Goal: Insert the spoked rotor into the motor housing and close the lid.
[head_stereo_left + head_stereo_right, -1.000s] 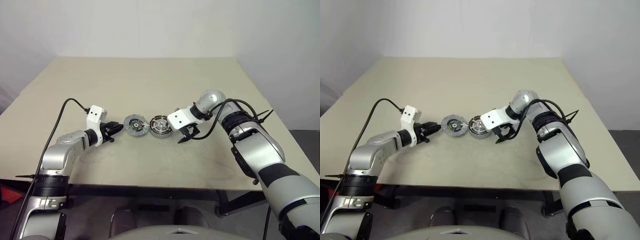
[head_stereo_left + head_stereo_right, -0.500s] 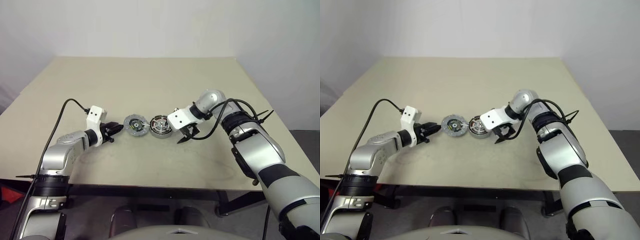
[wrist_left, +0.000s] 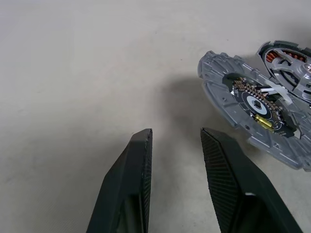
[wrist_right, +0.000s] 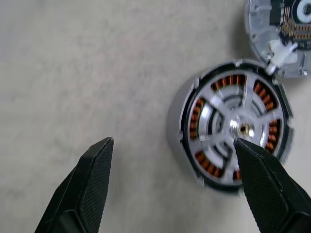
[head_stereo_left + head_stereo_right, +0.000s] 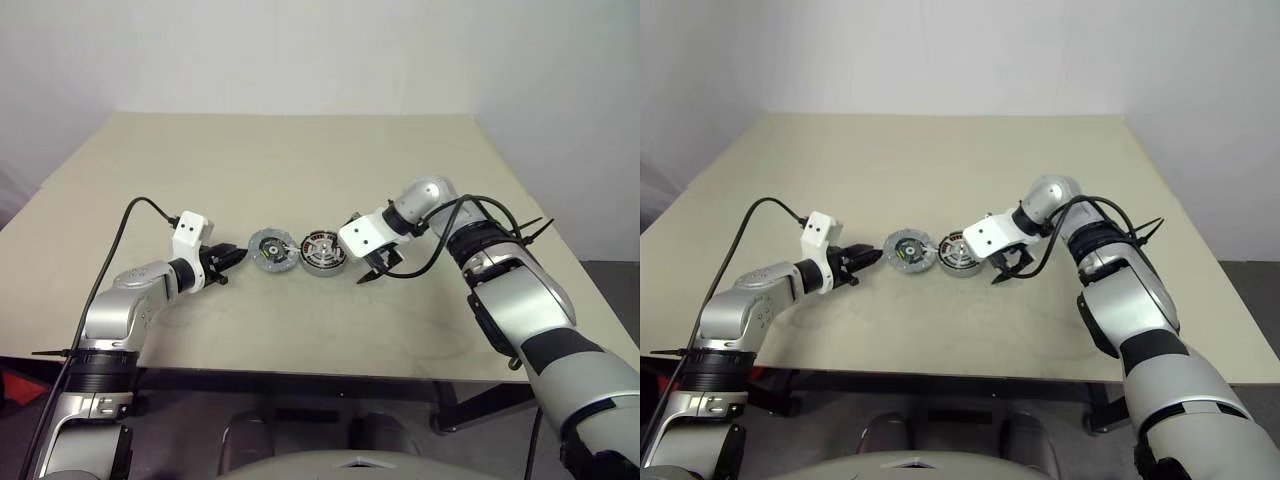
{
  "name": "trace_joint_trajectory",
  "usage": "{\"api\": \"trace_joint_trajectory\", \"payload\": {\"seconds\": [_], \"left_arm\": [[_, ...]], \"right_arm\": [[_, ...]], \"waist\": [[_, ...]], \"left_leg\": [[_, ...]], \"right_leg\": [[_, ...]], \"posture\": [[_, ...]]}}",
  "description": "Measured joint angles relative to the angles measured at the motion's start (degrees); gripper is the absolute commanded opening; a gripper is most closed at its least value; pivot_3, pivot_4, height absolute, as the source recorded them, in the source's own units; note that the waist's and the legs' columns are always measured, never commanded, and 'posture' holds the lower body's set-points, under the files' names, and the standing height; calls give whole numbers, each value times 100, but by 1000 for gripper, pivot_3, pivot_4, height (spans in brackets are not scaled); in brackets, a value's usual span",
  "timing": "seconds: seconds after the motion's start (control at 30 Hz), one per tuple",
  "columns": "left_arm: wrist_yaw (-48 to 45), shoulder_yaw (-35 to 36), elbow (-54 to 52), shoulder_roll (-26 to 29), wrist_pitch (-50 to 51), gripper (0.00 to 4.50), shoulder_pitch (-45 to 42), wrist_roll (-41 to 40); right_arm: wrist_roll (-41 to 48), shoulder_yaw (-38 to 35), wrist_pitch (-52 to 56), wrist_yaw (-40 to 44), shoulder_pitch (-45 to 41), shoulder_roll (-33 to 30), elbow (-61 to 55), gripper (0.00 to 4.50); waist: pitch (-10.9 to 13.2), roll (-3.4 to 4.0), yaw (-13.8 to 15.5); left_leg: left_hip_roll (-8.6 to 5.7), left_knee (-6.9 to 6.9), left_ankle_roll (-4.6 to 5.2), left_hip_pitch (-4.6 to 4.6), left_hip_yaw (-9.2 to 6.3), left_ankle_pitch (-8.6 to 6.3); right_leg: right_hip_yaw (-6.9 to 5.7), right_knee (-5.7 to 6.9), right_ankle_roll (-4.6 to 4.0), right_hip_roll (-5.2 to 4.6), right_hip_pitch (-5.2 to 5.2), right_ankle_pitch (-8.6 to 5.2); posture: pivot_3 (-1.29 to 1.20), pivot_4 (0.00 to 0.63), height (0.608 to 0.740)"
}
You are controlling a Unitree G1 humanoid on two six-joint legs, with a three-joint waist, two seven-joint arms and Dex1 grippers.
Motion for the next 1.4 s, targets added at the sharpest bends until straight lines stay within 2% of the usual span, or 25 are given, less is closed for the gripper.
{"api": "trace_joint_trajectory", "payload": {"seconds": [0.27,0.4,0.53,0.73,0.9,1.0,1.1,1.23,1.4], "left_arm": [[3,-2,13,-25,-12,1688,0,3],[4,-2,17,-25,-12,1688,0,9],[3,-3,20,-24,-13,1688,0,13],[2,-6,29,-34,-17,1688,1,16],[33,-6,27,-65,-18,1688,5,21],[52,-7,21,-102,-17,1688,40,21],[54,-7,20,-102,-15,1688,54,21],[53,-7,16,-101,-14,1688,54,21],[53,-10,6,-102,-13,1688,53,21]], "right_arm": [[-451,166,-148,-697,-216,-87,-1,4478],[-362,153,-88,-635,-216,30,-1,4478],[-15,-84,405,-462,-216,228,-13,4478],[1000,-965,2548,-584,-229,888,-439,4478],[2127,-2239,5387,-1821,-704,1503,-454,4478],[2535,-2778,6122,-2710,-751,1658,-499,4478],[2698,-3111,6211,-3629,-348,1781,-497,4478],[2636,-3215,5413,-4578,325,1819,-490,4478],[2572,-3267,4537,-4992,619,1684,-499,4478]], "waist": [[1,-1,-16],[1,-1,-17],[2,0,-16],[4,3,-14],[6,7,4],[5,6,26],[6,5,35],[7,6,23],[7,6,4]], "left_leg": [[1,0,0,0,0,0],[0,0,0,-2,0,0],[1,0,0,-1,0,0],[6,-1,-1,2,0,0],[5,-4,-8,7,-1,4],[4,-8,-12,7,-1,5],[0,-9,-34,6,-1,18],[1,-13,-45,3,-1,24],[1,-15,-45,5,-1,24]], "right_leg": [[0,0,1,1,-1,0],[0,0,0,1,-3,0],[0,1,0,1,-3,0],[-1,11,-7,3,-4,-4],[-1,11,-7,2,-7,-5],[-2,7,-9,1,-7,-7],[-2,4,-9,-1,-8,-7],[-2,7,-9,0,-15,-7],[-1,8,-8,1,-15,-7]], "posture": [[0,0,740],[0,0,740],[0,0,740],[0,0,740],[0,0,740],[0,0,740],[0,0,740],[0,0,740],[0,0,740]]}}
